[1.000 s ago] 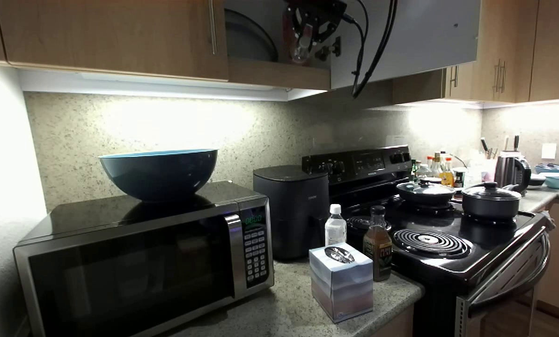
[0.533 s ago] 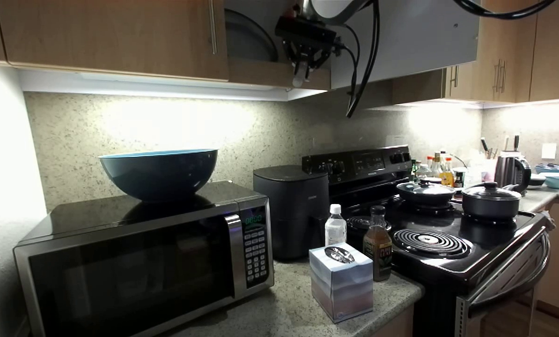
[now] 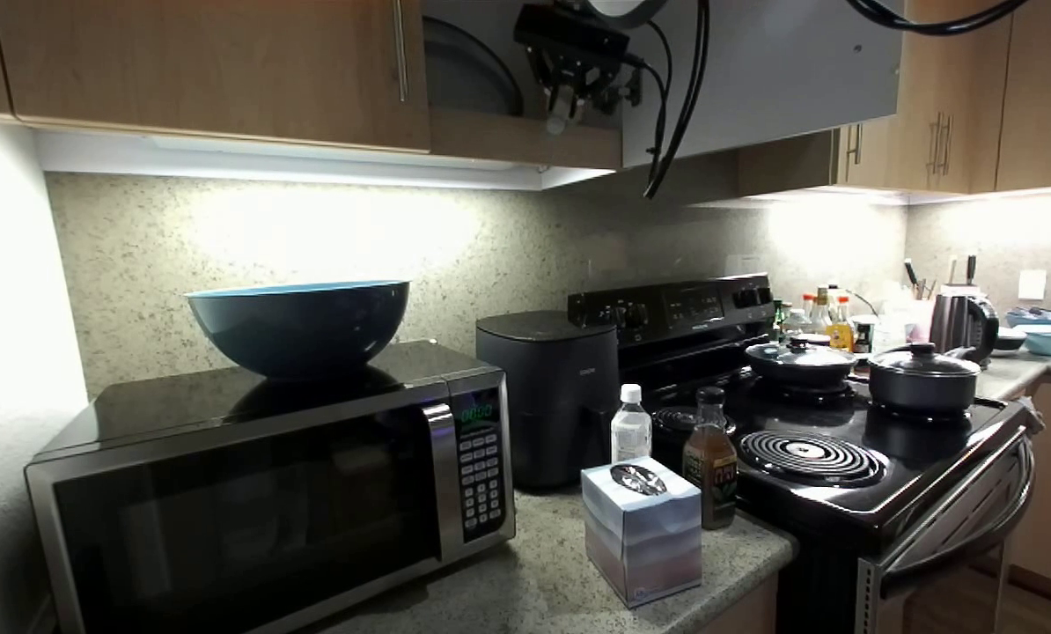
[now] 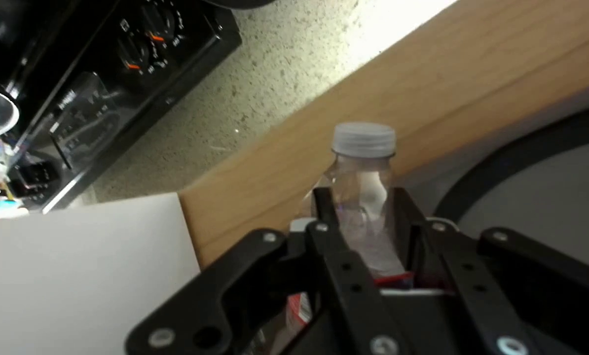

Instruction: Put the bottle in the top cabinet, then put it back on the counter

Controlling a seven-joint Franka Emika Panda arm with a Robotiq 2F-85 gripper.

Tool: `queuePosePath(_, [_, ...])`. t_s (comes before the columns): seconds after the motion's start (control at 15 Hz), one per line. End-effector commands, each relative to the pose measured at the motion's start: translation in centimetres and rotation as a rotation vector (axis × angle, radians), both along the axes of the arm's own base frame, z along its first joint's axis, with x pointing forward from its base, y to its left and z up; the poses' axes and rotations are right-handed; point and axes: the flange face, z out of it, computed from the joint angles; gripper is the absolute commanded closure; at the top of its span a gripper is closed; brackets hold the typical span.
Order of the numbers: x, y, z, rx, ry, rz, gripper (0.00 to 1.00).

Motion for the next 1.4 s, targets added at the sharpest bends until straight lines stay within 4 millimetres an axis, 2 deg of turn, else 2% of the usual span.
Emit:
queuePosePath(0.0, [-2.1, 2.5, 4.6, -0.101, -0.074, 0.149, 0.89])
queuePosePath(0.13, [-2.8, 4.1, 6.5, -0.095, -0.085, 0.270, 0.89])
queuePosePath(0.27, [-2.3, 4.8, 7.0, -0.134, -0.078, 0.371, 0.89])
queuePosePath(0.47, [-0.3, 4.6, 6.0, -0.160, -0.047, 0.441, 0.89])
queuePosePath(0.87, [4.9, 2.2, 1.6, -0.125, -0.022, 0.508, 0.89])
queuePosePath(1.2, [6.6, 0.6, 1.0, -0.143, -0.045, 0.502, 0.89])
queuePosePath(1.27, [6.7, 0.5, 1.0, -0.143, -0.043, 0.501, 0.44])
queuePosePath(1.33, [6.8, 0.4, 1.1, -0.142, -0.042, 0.500, 0.43])
